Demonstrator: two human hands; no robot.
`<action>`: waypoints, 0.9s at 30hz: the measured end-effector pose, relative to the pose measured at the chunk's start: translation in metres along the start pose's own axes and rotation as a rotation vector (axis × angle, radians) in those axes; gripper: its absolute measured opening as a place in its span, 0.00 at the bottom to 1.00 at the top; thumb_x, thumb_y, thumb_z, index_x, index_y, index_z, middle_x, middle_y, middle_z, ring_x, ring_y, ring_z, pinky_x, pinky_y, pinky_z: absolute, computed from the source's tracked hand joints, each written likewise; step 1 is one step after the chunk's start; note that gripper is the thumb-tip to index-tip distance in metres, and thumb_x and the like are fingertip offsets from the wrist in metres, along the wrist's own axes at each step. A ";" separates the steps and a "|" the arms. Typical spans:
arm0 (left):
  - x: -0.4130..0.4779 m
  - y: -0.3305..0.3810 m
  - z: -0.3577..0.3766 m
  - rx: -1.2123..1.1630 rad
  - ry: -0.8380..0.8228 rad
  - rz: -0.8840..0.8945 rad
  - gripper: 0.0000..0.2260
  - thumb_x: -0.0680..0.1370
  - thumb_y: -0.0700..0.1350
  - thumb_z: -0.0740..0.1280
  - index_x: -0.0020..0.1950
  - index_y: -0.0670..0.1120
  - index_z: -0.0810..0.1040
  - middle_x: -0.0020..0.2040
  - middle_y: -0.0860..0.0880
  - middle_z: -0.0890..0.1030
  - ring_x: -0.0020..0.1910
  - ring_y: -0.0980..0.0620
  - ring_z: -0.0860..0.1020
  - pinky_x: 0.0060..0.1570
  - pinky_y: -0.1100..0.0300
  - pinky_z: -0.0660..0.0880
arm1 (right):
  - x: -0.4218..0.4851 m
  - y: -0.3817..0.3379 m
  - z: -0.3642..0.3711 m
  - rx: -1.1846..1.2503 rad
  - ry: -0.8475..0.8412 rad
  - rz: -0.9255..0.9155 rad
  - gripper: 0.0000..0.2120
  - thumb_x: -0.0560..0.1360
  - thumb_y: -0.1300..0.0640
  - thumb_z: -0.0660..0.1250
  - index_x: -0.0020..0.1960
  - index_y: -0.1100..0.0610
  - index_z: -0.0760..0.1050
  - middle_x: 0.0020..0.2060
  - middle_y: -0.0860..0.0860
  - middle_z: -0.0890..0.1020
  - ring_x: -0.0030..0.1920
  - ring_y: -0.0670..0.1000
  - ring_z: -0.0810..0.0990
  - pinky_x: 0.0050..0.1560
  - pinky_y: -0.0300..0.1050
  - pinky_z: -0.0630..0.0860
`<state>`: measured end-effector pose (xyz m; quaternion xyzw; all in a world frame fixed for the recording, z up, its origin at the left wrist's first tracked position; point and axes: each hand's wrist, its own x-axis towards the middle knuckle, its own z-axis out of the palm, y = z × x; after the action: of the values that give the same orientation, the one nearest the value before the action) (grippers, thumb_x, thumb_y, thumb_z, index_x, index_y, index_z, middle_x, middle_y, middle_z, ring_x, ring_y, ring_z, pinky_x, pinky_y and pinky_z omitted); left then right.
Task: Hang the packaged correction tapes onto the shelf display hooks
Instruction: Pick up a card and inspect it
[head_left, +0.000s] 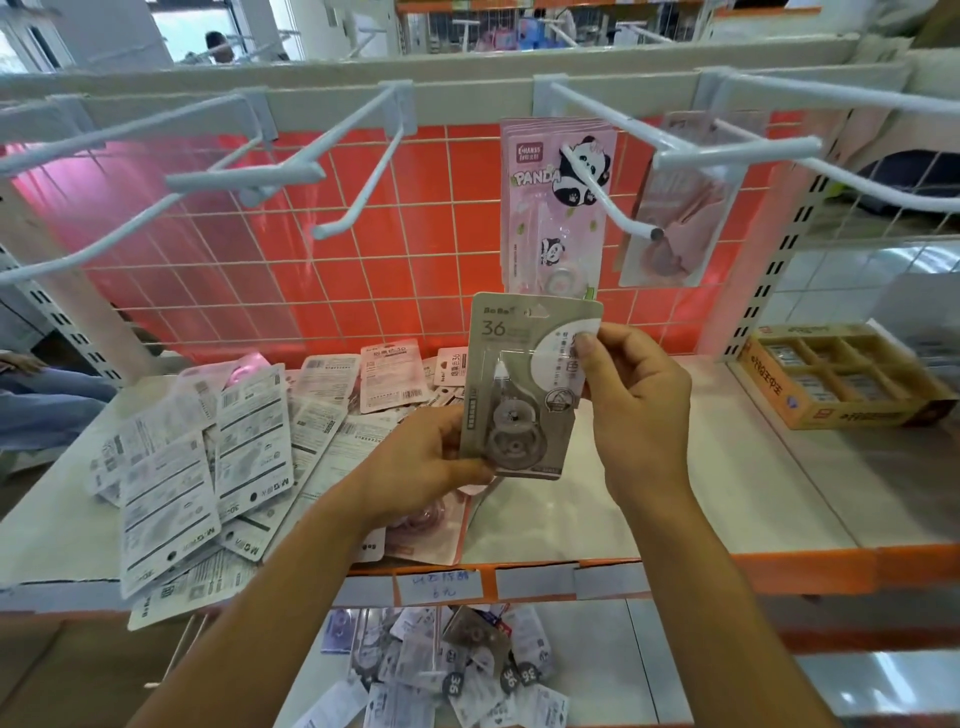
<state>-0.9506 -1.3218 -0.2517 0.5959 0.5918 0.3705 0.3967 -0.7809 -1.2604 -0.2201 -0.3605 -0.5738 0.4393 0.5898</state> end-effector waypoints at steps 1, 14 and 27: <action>-0.001 0.001 -0.001 0.003 0.012 -0.002 0.13 0.71 0.28 0.70 0.47 0.45 0.80 0.40 0.51 0.85 0.41 0.55 0.83 0.45 0.59 0.80 | 0.000 -0.001 0.001 0.002 -0.005 -0.002 0.10 0.78 0.60 0.65 0.45 0.46 0.79 0.42 0.47 0.84 0.45 0.48 0.82 0.49 0.52 0.81; -0.021 0.001 -0.021 0.012 0.119 0.093 0.11 0.71 0.32 0.72 0.51 0.44 0.82 0.46 0.46 0.85 0.47 0.49 0.84 0.49 0.53 0.81 | -0.010 -0.026 0.020 0.084 -0.116 -0.092 0.10 0.77 0.63 0.66 0.44 0.49 0.79 0.38 0.43 0.83 0.41 0.42 0.82 0.44 0.39 0.79; -0.054 0.013 -0.047 0.088 0.179 0.198 0.08 0.73 0.36 0.71 0.51 0.45 0.83 0.46 0.51 0.86 0.47 0.52 0.84 0.48 0.54 0.81 | -0.029 -0.064 0.041 0.046 -0.219 -0.319 0.09 0.76 0.63 0.66 0.45 0.50 0.78 0.37 0.38 0.82 0.38 0.39 0.80 0.39 0.31 0.75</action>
<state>-0.9899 -1.3740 -0.2193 0.6327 0.5788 0.4332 0.2775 -0.8140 -1.3133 -0.1676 -0.2014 -0.6739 0.3900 0.5943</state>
